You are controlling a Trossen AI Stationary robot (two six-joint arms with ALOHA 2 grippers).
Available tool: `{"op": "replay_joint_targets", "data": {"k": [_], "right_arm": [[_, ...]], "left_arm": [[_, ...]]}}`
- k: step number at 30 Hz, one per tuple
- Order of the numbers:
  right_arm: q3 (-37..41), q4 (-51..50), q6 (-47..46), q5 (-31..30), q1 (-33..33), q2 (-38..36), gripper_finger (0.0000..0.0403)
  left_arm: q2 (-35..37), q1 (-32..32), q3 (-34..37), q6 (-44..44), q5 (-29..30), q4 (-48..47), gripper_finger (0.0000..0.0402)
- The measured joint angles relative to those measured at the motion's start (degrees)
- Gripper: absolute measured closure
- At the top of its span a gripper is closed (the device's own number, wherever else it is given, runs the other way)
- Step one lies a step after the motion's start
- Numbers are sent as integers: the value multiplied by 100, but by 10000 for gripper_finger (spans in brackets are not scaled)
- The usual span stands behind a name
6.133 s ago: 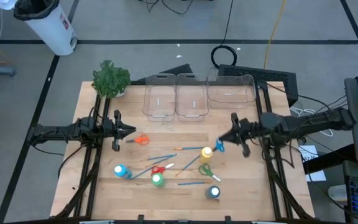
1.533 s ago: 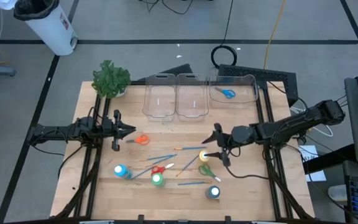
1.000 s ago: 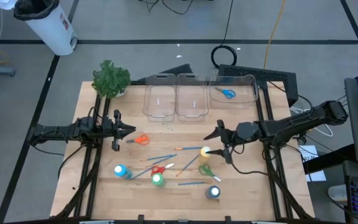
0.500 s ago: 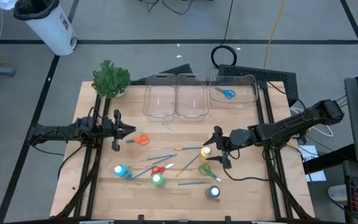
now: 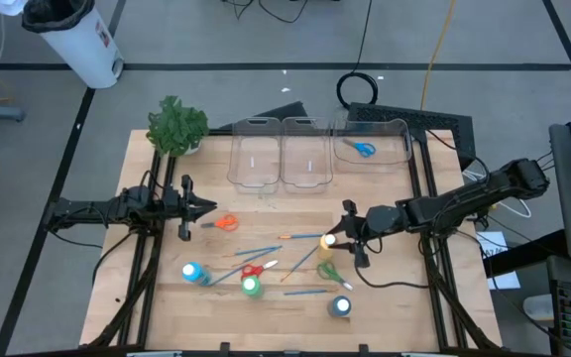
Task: Pick & Place Paint Supplies
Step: Put the yellow paint bottle into the middle transparent bin
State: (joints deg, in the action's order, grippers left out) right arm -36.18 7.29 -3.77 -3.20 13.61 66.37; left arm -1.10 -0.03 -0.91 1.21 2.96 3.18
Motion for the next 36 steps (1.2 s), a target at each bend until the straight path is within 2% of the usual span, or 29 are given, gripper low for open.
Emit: {"op": "replay_joint_targets", "data": {"k": [5,12,18,23,29,34,36], "right_arm": [[4,74,-4,2,0,-97,298],[-416,253,38,-304,-137,-431,296],[-1208,242,380,-257,-652,-416,298],[-1724,177,496,-199,-1603,-359,299],[-2313,150,504,920,-3109,118,299],[-2923,138,476,1695,-4083,1008,299],[-3186,142,553,1834,-4347,1409,299]], "left_arm": [[-2,2,0,0,0,0,355],[-2,1,0,2,0,0,355],[-2,2,0,0,0,0,355],[-1,2,0,1,0,1,355],[-2,1,0,1,0,2,355],[-1,0,0,2,1,2,355],[-2,0,0,0,2,-2,355]]}}
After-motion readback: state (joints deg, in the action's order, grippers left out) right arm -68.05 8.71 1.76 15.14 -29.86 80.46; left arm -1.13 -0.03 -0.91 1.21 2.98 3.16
